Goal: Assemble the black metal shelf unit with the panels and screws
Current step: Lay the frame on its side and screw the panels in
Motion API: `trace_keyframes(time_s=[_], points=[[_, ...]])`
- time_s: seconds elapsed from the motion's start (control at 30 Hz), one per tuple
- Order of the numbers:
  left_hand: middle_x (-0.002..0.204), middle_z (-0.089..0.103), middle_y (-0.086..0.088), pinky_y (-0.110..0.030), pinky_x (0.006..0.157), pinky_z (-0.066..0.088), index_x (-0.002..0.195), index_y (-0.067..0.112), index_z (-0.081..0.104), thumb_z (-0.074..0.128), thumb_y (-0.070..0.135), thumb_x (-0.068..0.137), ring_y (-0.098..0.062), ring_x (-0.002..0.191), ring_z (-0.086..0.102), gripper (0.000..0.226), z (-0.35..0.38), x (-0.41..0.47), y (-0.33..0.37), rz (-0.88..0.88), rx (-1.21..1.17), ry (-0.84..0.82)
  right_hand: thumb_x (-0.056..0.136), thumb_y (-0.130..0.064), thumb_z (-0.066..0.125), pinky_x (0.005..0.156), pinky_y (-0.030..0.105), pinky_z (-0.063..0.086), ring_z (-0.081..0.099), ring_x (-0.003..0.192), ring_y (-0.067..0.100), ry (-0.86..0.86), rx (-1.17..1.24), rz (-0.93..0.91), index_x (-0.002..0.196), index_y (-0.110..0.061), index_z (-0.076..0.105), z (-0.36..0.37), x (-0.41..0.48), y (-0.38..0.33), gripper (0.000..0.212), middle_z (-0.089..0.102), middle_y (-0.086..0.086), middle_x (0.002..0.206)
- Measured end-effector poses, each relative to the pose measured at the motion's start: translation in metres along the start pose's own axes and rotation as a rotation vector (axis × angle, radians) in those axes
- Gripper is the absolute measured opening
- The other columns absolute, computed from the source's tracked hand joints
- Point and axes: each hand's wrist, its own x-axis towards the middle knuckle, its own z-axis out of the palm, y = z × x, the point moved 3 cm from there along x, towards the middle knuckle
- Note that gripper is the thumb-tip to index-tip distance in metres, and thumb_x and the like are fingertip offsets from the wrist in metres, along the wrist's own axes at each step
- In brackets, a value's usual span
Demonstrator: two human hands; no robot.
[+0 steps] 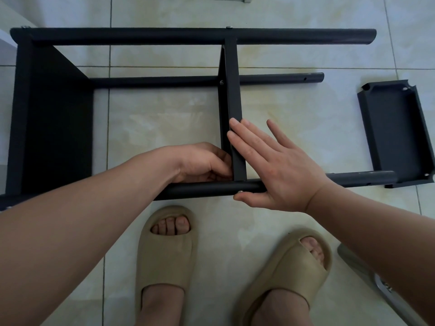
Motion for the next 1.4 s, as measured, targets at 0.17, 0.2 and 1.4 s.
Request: trace_keyframes(time_s=[0.17, 0.2, 1.4], points=[[0.079, 0.066, -0.013, -0.025, 0.066, 0.056, 0.097, -0.001, 0.061, 0.051, -0.013, 0.092, -0.019, 0.07, 0.067, 0.017, -0.0004, 0.0005, -0.0002, -0.003, -0.031, -0.043, 0.091, -0.072, 0.043, 0.123, 0.057, 0.019, 0.015, 0.156, 0.026, 0.004, 0.008, 0.003, 0.159, -0.003, 0.024, 0.0005, -0.0005, -0.0001, 0.098, 0.014, 0.01, 0.168], [0.079, 0.065, -0.013, -0.025, 0.065, 0.056, 0.097, -0.001, 0.061, 0.051, -0.013, 0.091, -0.019, 0.069, 0.067, 0.016, -0.0006, 0.001, -0.0007, -0.002, -0.036, -0.037, 0.091, -0.072, 0.043, 0.123, 0.057, 0.019, 0.015, 0.156, 0.026, 0.004, 0.009, 0.003, 0.159, -0.003, 0.024, 0.0004, -0.0006, -0.0002, 0.098, 0.014, 0.01, 0.168], [0.076, 0.072, -0.006, -0.026, 0.067, 0.054, 0.065, 0.017, 0.077, 0.056, 0.002, 0.09, -0.016, 0.07, 0.07, 0.036, -0.0007, 0.0006, 0.0007, -0.113, 0.026, -0.074, 0.09, -0.072, 0.043, 0.123, 0.056, 0.019, 0.015, 0.156, 0.027, -0.004, 0.014, 0.004, 0.159, -0.003, 0.024, 0.0003, 0.0, 0.0003, 0.099, 0.015, 0.011, 0.168]])
